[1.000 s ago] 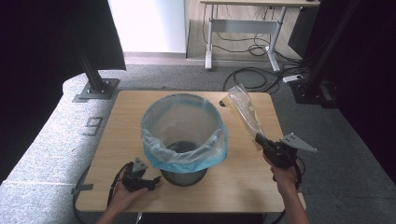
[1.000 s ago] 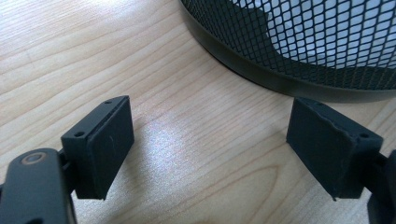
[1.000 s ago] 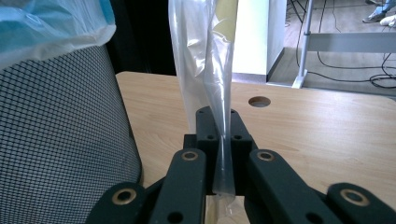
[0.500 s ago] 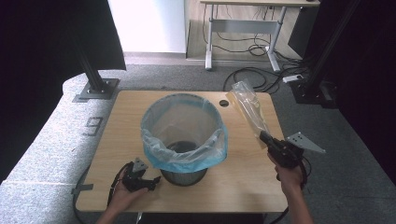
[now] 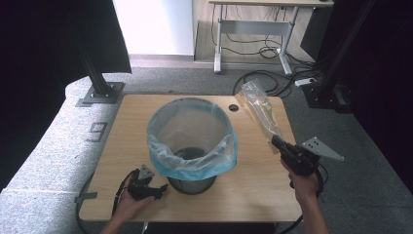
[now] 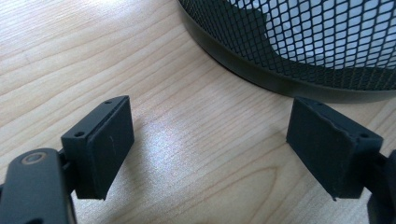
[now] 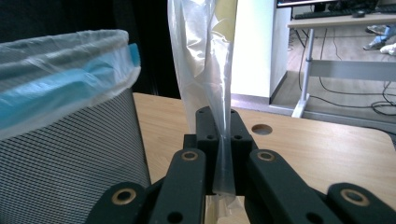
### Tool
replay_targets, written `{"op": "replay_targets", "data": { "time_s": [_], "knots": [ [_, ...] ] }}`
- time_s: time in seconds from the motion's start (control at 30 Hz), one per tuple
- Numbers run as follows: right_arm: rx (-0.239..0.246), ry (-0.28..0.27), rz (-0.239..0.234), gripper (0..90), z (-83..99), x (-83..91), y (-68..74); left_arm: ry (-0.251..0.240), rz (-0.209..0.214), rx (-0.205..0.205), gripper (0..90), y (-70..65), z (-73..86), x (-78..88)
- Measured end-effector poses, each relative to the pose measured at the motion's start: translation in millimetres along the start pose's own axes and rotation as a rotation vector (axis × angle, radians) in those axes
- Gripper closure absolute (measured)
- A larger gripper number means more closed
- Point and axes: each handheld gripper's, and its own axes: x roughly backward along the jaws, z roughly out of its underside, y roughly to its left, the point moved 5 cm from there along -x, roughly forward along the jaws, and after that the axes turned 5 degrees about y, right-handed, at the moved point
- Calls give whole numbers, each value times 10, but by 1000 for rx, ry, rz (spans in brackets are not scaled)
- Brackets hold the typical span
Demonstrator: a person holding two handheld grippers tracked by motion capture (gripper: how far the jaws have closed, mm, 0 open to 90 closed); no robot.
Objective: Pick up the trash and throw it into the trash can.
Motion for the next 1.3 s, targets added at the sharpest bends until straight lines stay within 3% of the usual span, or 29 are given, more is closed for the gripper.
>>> {"op": "replay_targets", "data": {
  "time_s": [0.73,1.3],
  "knots": [
    [40,-61,-32,869,-191,106,171,0,1,-1,146,-4,-4,-3],
    [70,-71,-71,868,-275,87,359,1,3,-4,146,-8,-7,-6]
  ]
}}
